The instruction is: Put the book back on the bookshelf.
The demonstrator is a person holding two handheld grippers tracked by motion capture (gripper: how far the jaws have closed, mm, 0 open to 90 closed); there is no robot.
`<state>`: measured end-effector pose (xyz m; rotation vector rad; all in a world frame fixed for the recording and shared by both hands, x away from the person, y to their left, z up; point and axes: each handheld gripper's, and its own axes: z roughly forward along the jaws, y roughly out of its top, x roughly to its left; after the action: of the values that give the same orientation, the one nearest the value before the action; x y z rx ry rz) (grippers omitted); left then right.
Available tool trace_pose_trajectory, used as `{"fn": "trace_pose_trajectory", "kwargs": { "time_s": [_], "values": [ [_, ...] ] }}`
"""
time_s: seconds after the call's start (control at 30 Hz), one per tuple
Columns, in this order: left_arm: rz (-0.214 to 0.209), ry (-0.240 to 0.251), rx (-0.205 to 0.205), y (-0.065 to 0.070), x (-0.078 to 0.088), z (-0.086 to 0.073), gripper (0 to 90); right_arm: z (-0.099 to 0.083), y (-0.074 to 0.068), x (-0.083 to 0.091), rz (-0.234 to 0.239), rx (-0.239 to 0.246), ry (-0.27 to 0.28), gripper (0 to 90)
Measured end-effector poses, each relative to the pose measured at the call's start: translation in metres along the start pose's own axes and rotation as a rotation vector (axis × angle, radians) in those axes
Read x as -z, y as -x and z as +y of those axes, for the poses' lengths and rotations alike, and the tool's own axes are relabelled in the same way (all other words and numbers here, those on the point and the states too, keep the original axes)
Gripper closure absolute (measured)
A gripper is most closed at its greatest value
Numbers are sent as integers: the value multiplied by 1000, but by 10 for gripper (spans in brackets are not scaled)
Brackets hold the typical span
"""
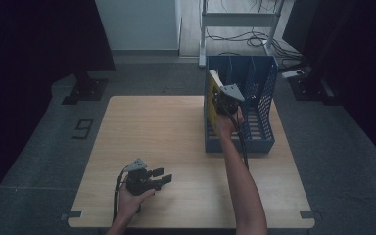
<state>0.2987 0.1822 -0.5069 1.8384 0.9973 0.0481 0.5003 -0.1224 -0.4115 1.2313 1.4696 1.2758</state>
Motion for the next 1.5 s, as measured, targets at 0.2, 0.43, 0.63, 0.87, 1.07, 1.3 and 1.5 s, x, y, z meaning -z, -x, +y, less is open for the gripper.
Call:
{"fn": "trace_pose_trajectory", "kwargs": {
  "time_s": [0.2,0.43,0.63,0.87,1.07,1.3,1.5],
  "values": [
    [-2,-3,-1,1,-2,-1,450,-5,0,-4,-3,0,-5,743],
    [1,-3,1,0,-2,-1,450,-12,-3,-7,-4,-3,-16,743],
    [-1,-7,2,0,-3,-2,450,-14,-2,-5,-1,-5,-11,742],
    [0,-13,-2,1,-4,-2,450,-18,-2,7,3,0,-32,738],
    [-1,-23,-7,3,-7,-3,450,-20,0,16,32,18,-65,734],
    [-3,-31,-10,4,-9,-4,449,-19,2,18,60,10,-85,724],
    [-4,-34,-6,3,-9,-4,448,-16,3,17,76,-2,-114,703]
  ]
}}
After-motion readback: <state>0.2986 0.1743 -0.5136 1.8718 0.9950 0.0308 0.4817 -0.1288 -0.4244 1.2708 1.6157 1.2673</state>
